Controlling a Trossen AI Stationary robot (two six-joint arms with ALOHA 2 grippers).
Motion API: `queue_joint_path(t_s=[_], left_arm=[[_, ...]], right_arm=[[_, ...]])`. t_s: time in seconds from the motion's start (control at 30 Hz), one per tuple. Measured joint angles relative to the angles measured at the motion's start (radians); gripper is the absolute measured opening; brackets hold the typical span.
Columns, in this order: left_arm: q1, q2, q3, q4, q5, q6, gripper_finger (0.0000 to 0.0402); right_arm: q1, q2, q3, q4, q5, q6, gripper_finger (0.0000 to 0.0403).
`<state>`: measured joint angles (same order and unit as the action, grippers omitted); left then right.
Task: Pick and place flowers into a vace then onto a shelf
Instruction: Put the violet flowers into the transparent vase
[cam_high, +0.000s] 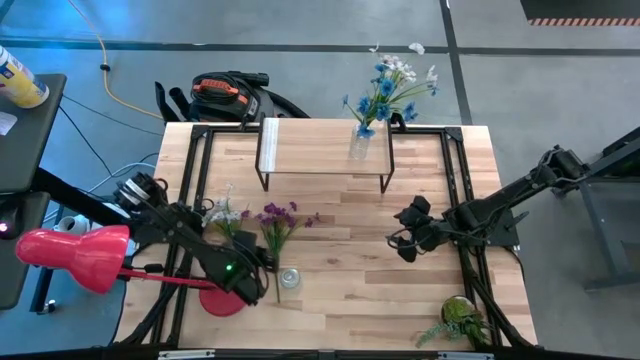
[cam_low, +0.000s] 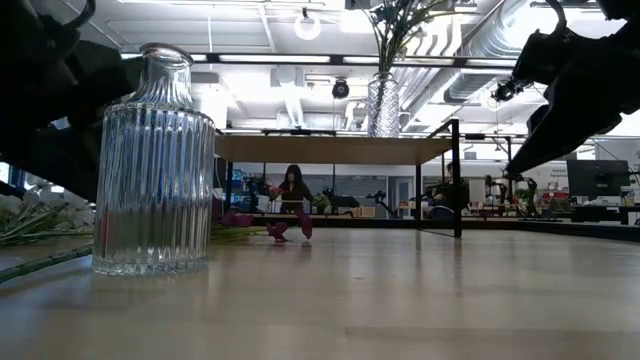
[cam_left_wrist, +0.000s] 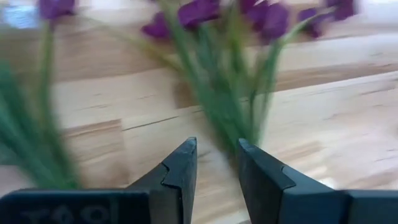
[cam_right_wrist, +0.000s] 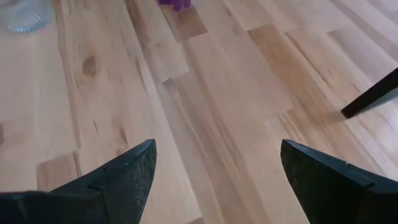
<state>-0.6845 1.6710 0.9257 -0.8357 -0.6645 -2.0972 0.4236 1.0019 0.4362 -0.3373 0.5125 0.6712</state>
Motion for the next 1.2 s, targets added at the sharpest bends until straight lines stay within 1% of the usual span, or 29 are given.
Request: queue_joint_path(t_s=[0.07, 0.23, 0.33, 0.47, 0.63, 0.7, 0.83, 0.97, 1.07, 1.2], left_arm=[[-0.003, 0.007, 0.000, 0.017, -0.026, -0.001, 0.0145], [-0.003, 0.008, 0.000, 0.042, -0.013, -0.029, 0.0145], [-0.003, 0.008, 0.000, 0.090, -0.011, -0.029, 0.0145], [-0.003, 0.008, 0.000, 0.148, 0.015, -0.020, 0.0145], [-0.005, -0.003, 0.000, 0.148, 0.062, -0.047, 0.0145], [-0.011, -0.022, 0.001, 0.153, 0.083, -0.048, 0.0145], [-0.025, -0.028, 0.002, 0.154, 0.109, -0.055, 0.0145], [-0.030, -0.029, 0.002, 0.155, 0.138, -0.055, 0.0145], [-0.029, -0.029, 0.002, 0.156, 0.136, -0.079, 0.0145], [-0.029, -0.029, 0.002, 0.158, 0.124, -0.140, 0.0145]], right_arm=[[0.000, 0.000, 0.000, -0.001, -0.007, 0.000, 0.0332], [0.000, 0.000, 0.000, 0.000, -0.070, 0.011, 0.0332], [0.000, 0.000, 0.000, 0.001, -0.140, 0.114, 0.0332], [0.003, 0.000, 0.000, 0.005, -0.280, 0.260, 0.0332], [0.004, 0.000, 0.000, 0.010, -0.402, 0.294, 0.0332], [0.004, 0.000, 0.000, 0.017, -0.432, 0.295, 0.0332], [0.004, 0.000, 0.000, 0.013, -0.431, 0.292, 0.0332], [0.004, 0.000, 0.000, 0.009, -0.354, 0.289, 0.0332], [0.004, 0.000, 0.000, 0.009, -0.313, 0.270, 0.0332], [0.004, 0.000, 0.000, 0.009, -0.310, 0.267, 0.0332]])
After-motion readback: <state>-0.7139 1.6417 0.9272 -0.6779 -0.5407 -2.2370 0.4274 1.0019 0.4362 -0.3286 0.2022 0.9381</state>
